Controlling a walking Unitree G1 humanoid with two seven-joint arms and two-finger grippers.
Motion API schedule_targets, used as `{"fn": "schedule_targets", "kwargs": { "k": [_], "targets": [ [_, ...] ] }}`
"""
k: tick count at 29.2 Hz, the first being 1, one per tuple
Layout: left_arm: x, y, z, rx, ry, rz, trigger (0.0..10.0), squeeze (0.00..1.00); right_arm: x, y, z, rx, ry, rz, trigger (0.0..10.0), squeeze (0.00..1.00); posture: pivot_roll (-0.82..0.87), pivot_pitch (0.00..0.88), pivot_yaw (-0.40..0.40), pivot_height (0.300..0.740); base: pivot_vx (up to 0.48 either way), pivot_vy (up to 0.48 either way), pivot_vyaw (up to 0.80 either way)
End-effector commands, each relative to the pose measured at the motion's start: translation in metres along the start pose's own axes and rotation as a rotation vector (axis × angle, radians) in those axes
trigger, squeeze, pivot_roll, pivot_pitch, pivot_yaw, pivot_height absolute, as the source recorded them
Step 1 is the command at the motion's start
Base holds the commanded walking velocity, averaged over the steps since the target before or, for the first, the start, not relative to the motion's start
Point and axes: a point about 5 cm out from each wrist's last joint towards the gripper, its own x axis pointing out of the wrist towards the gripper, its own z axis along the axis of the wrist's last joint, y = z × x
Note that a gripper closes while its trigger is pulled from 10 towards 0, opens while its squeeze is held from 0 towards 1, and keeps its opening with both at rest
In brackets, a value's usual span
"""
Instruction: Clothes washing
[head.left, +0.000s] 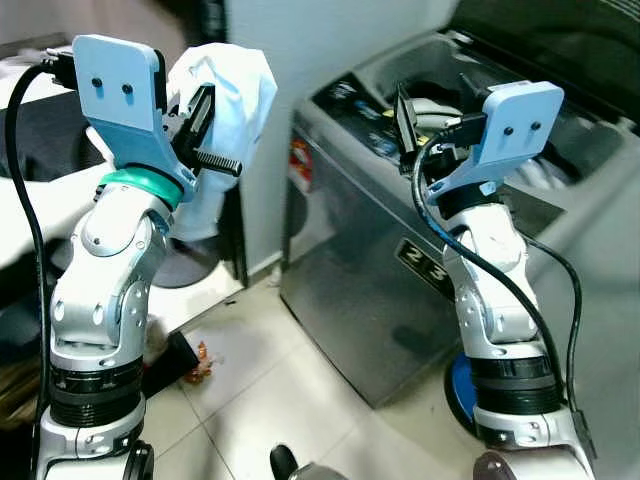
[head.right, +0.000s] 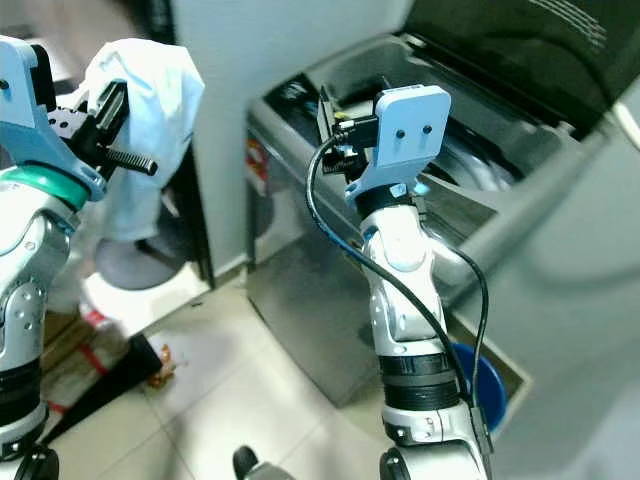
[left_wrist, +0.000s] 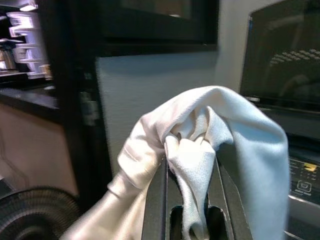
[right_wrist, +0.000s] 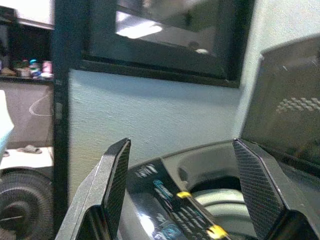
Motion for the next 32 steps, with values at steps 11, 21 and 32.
{"fn": "schedule_targets", "kwargs": {
  "k": [11,21,32],
  "targets": [
    [0.0013,-0.0014,0.005,0.006,-0.021,-0.005,10.0,0.0,0.0017,-0.0061,-0.0004,0.05,0.009,-0.038,10.0,0.0,0.05,0.068,-0.008,0.74,0.0,0.0,-0.8],
    [0.0028,0.0015,0.0082,0.015,-0.047,0.015,10.0,0.0,0.0029,-0.0068,-0.0009,0.064,0.011,-0.049,10.0,0.0,0.05,0.069,-0.008,0.74,0.0,0.0,-0.8],
    [0.0038,0.001,0.011,0.038,-0.069,0.017,10.0,0.0,0.0025,-0.0035,-0.0019,0.042,0.009,-0.033,10.0,0.0,0.05,0.071,-0.009,0.74,0.432,0.0,-0.05]
  ]
}}
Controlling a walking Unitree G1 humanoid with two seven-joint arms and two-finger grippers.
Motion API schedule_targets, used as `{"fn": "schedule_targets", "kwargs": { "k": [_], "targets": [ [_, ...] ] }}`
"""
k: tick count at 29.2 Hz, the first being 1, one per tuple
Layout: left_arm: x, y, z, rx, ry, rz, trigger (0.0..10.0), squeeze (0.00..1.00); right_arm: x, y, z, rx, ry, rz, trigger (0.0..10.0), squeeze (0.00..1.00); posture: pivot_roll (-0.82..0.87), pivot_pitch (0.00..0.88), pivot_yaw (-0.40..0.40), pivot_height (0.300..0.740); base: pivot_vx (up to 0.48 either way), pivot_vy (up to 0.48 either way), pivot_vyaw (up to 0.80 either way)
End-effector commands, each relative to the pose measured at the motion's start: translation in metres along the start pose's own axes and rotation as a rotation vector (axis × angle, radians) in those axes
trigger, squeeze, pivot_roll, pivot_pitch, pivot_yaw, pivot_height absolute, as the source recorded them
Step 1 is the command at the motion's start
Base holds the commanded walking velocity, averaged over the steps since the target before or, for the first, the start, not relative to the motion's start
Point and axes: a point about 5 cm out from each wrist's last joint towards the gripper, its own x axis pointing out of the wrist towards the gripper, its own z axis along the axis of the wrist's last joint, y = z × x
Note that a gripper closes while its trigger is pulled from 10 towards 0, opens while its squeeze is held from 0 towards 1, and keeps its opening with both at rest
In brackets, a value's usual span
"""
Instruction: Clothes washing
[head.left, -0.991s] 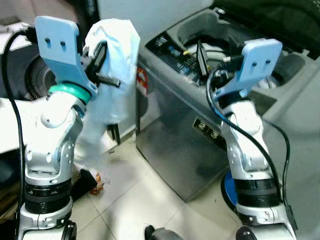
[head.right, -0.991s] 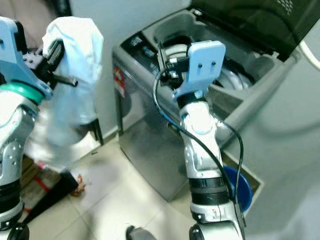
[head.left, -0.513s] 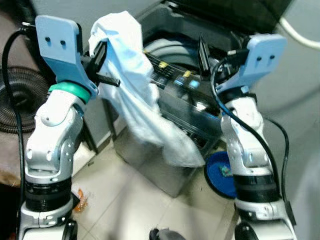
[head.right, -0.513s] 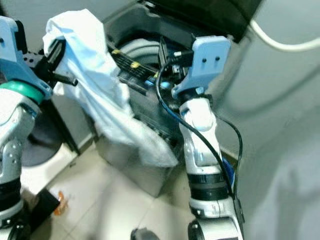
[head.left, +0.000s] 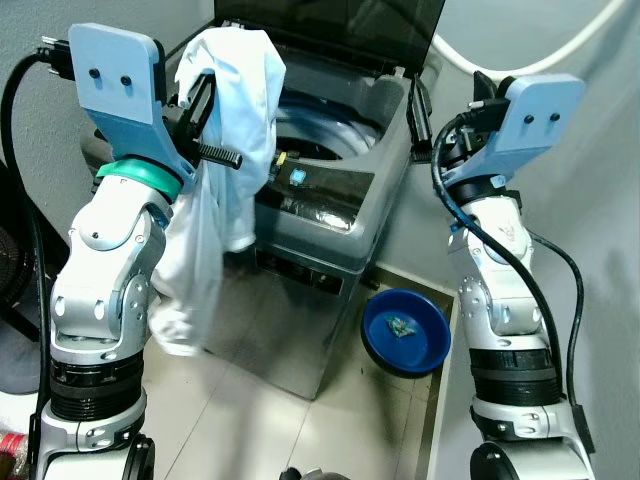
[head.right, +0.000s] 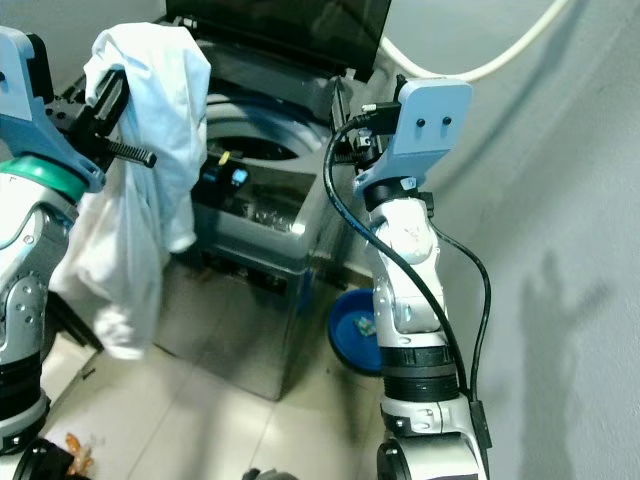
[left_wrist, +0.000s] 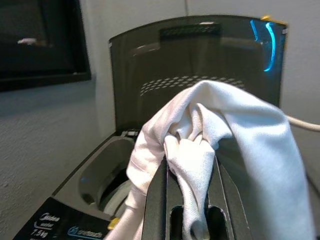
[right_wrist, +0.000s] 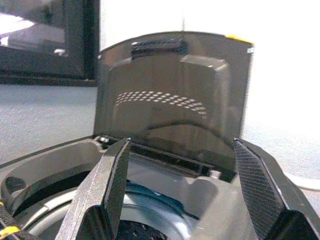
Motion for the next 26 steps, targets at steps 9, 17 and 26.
{"fn": "schedule_targets", "kwargs": {
  "k": [9,17,26],
  "targets": [
    [0.0008,0.0002,0.0042,0.008,-0.027,0.004,10.0,0.0,-0.0008,0.0023,-0.0015,-0.003,0.002,0.008,10.0,0.0,0.05,0.071,-0.01,0.74,0.428,0.0,0.0],
    [-0.0004,-0.0044,0.0035,-0.002,-0.021,-0.031,10.0,0.0,-0.0006,0.0016,-0.0014,-0.008,-0.001,0.007,10.0,0.0,0.05,0.065,-0.009,0.74,0.042,0.0,0.0],
    [0.0003,-0.0073,0.0048,-0.033,-0.021,-0.045,10.0,0.0,0.0001,0.0009,-0.0013,-0.009,-0.003,0.01,10.0,0.0,0.05,0.058,-0.012,0.74,0.0,0.0,0.0]
  ]
}}
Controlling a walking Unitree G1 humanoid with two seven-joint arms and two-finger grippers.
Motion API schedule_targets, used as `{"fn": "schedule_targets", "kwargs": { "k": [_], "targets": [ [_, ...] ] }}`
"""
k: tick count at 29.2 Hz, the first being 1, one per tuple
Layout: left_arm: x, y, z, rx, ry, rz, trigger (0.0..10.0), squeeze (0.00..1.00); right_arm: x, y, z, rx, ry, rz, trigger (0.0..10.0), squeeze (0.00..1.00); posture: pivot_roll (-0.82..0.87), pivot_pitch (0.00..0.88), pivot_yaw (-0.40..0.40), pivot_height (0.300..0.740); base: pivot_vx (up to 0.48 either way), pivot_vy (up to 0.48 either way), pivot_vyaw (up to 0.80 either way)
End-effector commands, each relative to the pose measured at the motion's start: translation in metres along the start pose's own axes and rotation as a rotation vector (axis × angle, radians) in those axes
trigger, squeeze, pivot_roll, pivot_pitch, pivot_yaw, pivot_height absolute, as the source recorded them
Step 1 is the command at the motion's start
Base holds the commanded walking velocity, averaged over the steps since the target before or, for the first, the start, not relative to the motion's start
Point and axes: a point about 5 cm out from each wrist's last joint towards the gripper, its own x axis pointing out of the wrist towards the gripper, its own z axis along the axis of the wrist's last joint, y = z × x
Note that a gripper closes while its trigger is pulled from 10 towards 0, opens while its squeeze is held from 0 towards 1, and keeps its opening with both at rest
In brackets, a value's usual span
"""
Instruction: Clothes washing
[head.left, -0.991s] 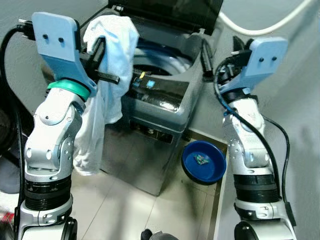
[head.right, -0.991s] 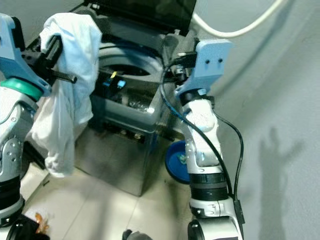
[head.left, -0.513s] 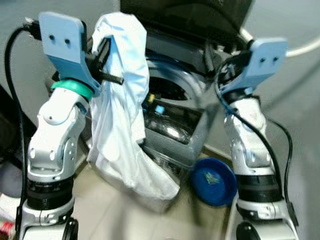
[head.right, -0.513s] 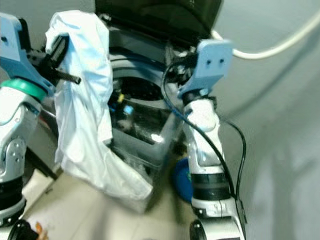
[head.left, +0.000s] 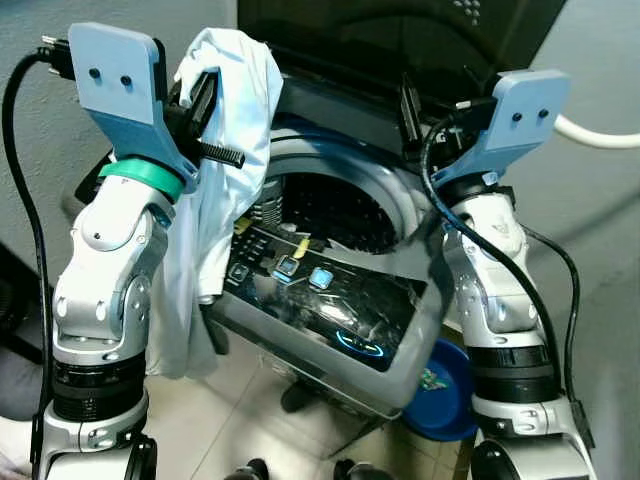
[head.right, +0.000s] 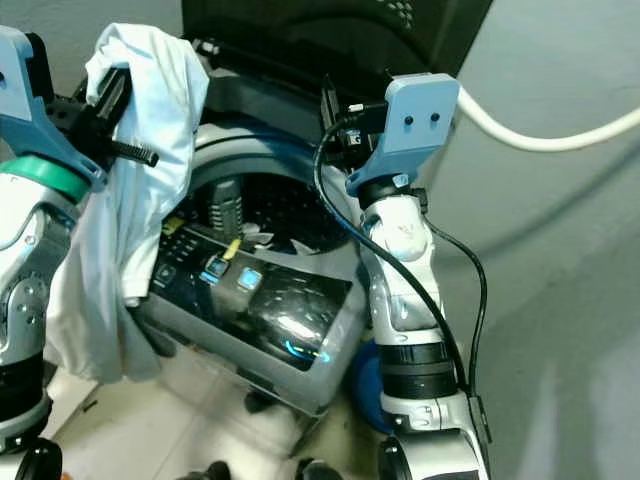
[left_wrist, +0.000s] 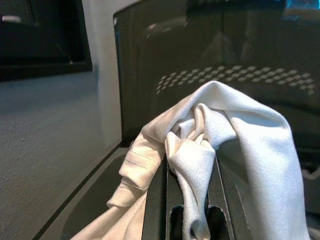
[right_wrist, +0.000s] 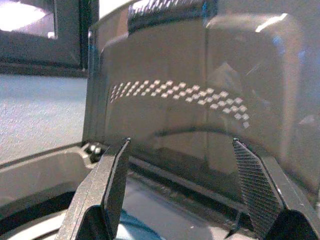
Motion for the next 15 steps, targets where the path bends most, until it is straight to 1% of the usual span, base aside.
{"fn": "schedule_targets", "kwargs": {
  "k": [1,15],
  "targets": [
    [0.0,-0.0022,0.0053,0.0,-0.021,-0.014,10.0,0.0,-0.0013,0.0008,-0.0017,0.001,0.001,0.003,10.0,0.0,0.05,0.057,-0.012,0.74,0.0,0.0,0.0],
    [0.0,-0.0011,0.0023,-0.019,-0.001,-0.003,10.0,0.0,-0.0004,0.0019,-0.0015,0.0,0.001,0.011,10.0,0.0,0.05,0.053,-0.014,0.74,0.0,0.0,0.0]
  ]
}}
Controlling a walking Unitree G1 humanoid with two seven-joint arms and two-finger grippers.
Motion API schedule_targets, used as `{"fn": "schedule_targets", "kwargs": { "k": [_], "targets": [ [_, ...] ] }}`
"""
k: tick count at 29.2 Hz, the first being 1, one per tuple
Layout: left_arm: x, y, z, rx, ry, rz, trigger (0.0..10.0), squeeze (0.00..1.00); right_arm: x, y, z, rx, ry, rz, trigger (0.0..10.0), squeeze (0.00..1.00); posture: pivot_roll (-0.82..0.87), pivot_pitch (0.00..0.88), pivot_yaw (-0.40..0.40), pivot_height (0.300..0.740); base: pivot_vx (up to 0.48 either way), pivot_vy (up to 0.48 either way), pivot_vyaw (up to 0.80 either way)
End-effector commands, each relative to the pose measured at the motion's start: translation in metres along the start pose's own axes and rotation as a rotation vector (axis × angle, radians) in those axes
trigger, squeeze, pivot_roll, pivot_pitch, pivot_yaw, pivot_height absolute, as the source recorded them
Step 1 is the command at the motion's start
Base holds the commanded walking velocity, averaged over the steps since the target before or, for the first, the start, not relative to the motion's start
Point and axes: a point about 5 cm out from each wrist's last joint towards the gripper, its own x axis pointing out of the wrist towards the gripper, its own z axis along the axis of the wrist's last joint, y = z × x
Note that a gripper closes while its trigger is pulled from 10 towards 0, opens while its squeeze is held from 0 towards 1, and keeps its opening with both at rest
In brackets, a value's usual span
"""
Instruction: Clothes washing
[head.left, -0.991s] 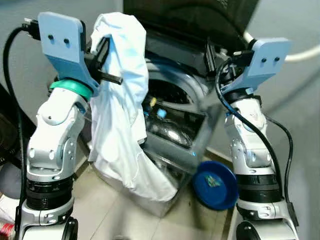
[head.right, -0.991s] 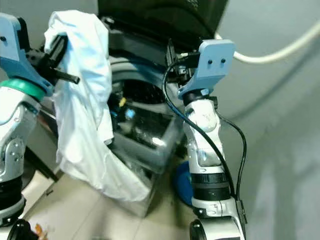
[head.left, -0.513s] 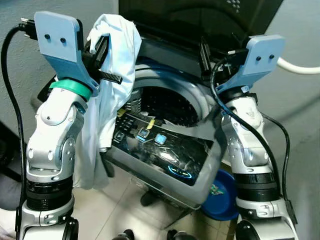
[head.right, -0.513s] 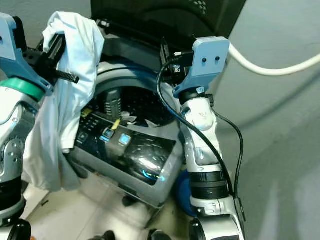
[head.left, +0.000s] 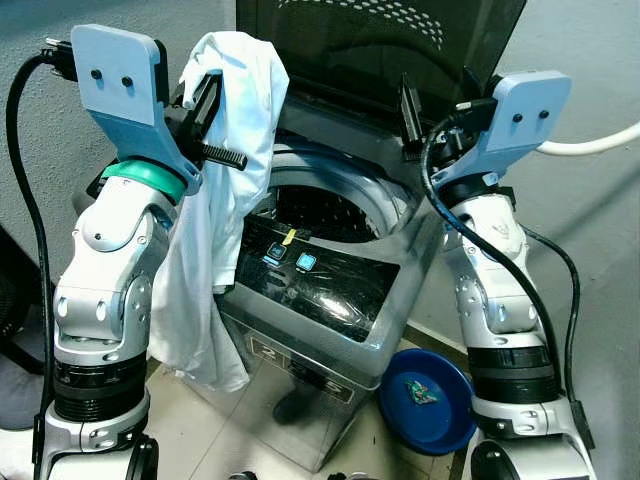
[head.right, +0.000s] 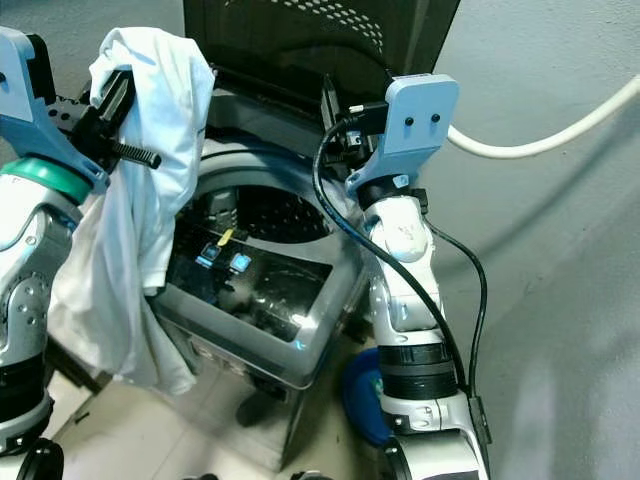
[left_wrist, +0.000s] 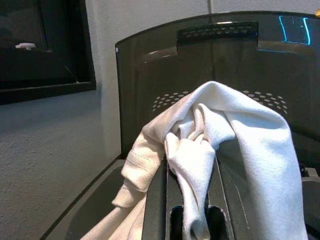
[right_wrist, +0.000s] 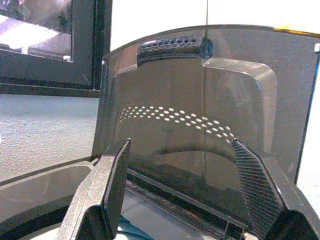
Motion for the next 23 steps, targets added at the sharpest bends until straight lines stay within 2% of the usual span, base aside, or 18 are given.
{"fn": "schedule_targets", "kwargs": {
  "k": [1,15,20,23],
  "targets": [
    [0.0001,-0.0021,0.003,-0.017,-0.01,-0.009,10.0,0.0,-0.0005,0.0006,-0.0018,0.0,0.004,0.005,10.0,0.0,0.05,0.055,-0.014,0.74,0.0,0.48,0.0],
    [-0.0004,-0.0004,0.0028,-0.016,-0.008,-0.001,10.0,0.0,-0.0009,0.0016,-0.0035,-0.003,0.016,0.005,10.0,0.0,0.05,0.062,-0.014,0.74,0.0,0.48,0.0],
    [0.0,0.0,0.002,-0.018,0.0,0.004,10.0,0.0,-0.001,0.0004,-0.0064,-0.014,0.038,-0.001,10.0,0.0,0.05,0.066,-0.014,0.74,0.0,0.48,-0.69],
    [0.0,0.0007,0.0003,-0.011,0.008,0.009,10.0,0.0,-0.0013,-0.0004,-0.0078,-0.033,0.047,-0.004,10.0,0.0,0.04,0.066,-0.013,0.74,0.0,0.398,0.0]
  ]
}}
